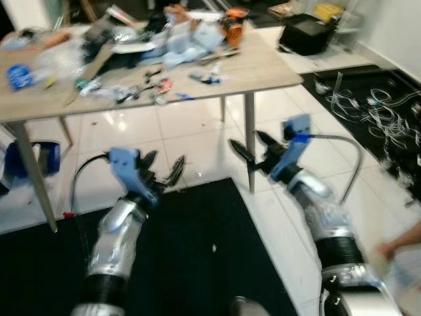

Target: Picking trash to rubbish bin

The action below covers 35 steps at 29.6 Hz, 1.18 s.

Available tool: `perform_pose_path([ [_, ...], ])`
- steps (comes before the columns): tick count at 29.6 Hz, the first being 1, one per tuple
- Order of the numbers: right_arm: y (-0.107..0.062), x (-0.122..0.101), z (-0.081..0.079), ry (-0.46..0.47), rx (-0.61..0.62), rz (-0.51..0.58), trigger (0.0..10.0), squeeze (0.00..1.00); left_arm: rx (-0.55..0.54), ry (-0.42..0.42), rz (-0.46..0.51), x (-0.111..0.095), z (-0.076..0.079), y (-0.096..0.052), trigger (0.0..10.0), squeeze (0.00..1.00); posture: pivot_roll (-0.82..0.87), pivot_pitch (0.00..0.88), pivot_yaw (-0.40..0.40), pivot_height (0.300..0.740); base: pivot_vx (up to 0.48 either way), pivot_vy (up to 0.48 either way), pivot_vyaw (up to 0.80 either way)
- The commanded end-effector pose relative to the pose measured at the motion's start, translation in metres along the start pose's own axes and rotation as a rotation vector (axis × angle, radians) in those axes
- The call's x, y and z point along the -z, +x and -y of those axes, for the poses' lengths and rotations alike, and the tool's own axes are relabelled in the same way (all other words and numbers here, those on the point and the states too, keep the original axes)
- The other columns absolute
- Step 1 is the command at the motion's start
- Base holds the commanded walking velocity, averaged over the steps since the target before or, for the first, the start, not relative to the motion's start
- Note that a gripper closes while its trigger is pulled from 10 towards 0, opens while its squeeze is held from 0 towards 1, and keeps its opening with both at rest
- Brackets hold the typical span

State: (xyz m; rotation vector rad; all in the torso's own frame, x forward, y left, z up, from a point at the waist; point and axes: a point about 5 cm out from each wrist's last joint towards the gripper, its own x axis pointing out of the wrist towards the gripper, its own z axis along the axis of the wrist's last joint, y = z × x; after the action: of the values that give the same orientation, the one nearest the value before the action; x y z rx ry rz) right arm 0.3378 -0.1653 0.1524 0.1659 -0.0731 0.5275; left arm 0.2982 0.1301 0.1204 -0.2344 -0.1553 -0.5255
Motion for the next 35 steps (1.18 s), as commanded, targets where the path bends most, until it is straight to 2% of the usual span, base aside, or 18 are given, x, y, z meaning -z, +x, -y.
perform_pose_path([
  [1, 0.0054, 0.0035, -0.0093, 0.014, -0.028, -0.003, 10.0, 0.0, -0.026, 0.005, -0.007, 0.001, -0.0063, -0.0065, 10.0, 0.0, -0.06, 0.0, -0.028, 0.74, 0.48, 0.0, 0.0],
  [5, 0.0052, 0.0031, -0.0094, 0.011, -0.032, 0.0, 10.0, 0.0, -0.026, 0.007, -0.006, 0.0008, -0.0063, -0.0064, 10.0, 0.0, -0.06, 0.0, -0.028, 0.74, 0.48, 0.0, 0.0],
  [11, 0.002, 0.0021, -0.0149, 0.002, -0.115, 0.013, 10.0, 0.0, -0.026, 0.009, -0.005, 0.0006, -0.0061, -0.0063, 10.0, 0.0, -0.06, 0.0, -0.028, 0.74, 0.48, 0.0, 0.0],
  [14, 0.0011, 0.0027, -0.0167, -0.012, -0.135, 0.007, 10.0, 0.0, -0.026, 0.012, -0.005, 0.0005, -0.006, -0.0061, 10.0, 0.0, -0.06, 0.0, -0.028, 0.74, 0.48, 0.0, 0.79],
  [21, 0.0012, 0.0021, -0.0163, -0.003, -0.127, 0.016, 10.0, 0.0, -0.024, 0.013, -0.006, 0.0004, -0.0058, -0.0061, 10.0, 0.0, -0.06, 0.0, -0.028, 0.74, 0.48, 0.0, 0.79],
  [35, 0.0017, 0.0035, -0.0134, 0.014, -0.105, 0.019, 10.0, 0.0, -0.023, 0.009, -0.008, 0.0023, -0.0057, -0.0064, 10.0, 0.0, -0.07, 0.0, -0.03, 0.74, 0.48, 0.0, 0.0],
])
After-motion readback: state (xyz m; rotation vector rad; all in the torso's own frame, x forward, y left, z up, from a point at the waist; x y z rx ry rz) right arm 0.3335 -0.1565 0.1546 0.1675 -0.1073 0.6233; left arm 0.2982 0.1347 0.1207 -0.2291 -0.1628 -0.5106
